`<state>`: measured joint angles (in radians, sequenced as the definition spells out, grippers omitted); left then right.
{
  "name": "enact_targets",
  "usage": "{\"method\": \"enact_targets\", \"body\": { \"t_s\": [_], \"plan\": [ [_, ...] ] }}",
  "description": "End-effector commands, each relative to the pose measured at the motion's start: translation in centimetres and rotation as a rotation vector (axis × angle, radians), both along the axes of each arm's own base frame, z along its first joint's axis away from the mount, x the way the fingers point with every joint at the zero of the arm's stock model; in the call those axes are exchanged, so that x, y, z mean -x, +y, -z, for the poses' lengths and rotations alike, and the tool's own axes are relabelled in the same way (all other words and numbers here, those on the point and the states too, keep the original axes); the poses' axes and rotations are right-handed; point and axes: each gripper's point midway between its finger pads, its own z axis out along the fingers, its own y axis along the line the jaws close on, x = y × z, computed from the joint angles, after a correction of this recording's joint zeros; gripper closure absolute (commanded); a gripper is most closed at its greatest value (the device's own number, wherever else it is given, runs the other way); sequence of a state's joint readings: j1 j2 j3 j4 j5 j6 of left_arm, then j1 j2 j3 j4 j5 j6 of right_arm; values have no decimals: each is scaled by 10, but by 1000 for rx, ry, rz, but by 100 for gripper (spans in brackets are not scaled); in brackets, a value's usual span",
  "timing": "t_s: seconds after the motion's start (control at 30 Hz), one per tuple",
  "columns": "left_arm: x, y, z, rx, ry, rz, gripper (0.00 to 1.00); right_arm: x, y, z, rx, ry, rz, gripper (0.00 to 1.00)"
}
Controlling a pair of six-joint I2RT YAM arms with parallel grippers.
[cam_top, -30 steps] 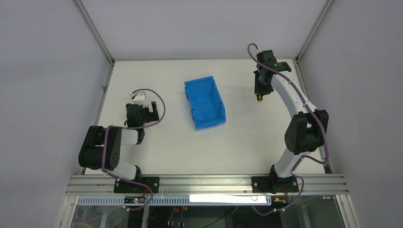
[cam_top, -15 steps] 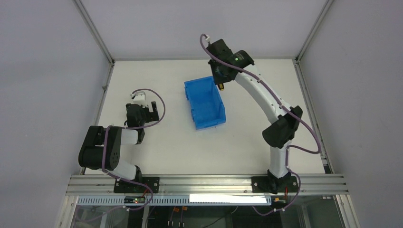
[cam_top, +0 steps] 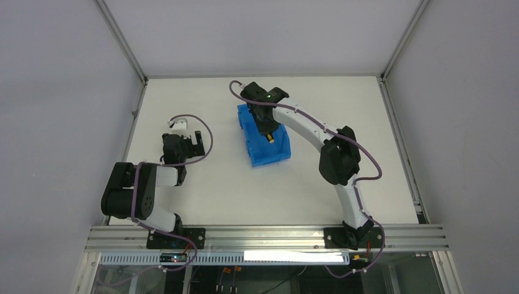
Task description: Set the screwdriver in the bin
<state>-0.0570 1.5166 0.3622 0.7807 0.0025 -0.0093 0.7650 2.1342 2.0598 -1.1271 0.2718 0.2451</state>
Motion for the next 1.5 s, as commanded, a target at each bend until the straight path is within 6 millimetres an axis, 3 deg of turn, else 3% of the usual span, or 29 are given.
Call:
{"method": "enact_targets", "body": {
  "t_s": [0.0,0.23,0.43,0.57,0.7,0.87,1.07,1.13,1.2,1.37,1.47],
  "plan": [
    [-10,0,-18,6,-57,4,0,-7,15,29,-52,0,17,100],
    [-9,0,-17,6,-56,4,0,-7,20,73,-40,34,12,100],
    [-9,0,-17,6,-56,4,0,-8,16,88,-22,33,28,99],
    [-9,0,-17,6,-56,4,0,-7,17,82,-37,26,30,79],
    [-9,0,-17,6,-56,4,0,-9,19,63,-56,-5,20,66],
    [-9,0,-17,6,-56,4,0,-11,19,23,-78,-71,4,54],
    [-10,0,-17,6,-57,4,0,-9,14,-32,-119,-162,-9,48],
    [-9,0,-17,6,-56,3,0,-7,10,-51,-140,-199,-14,37],
    [-9,0,-17,6,-56,4,0,-6,3,-72,-169,-259,-17,4],
    [-10,0,-17,6,-57,3,0,-2,-18,-101,-244,-394,-20,1],
    [-9,0,-17,6,-56,3,0,-3,-39,-104,-279,-447,10,1]
  ]
}}
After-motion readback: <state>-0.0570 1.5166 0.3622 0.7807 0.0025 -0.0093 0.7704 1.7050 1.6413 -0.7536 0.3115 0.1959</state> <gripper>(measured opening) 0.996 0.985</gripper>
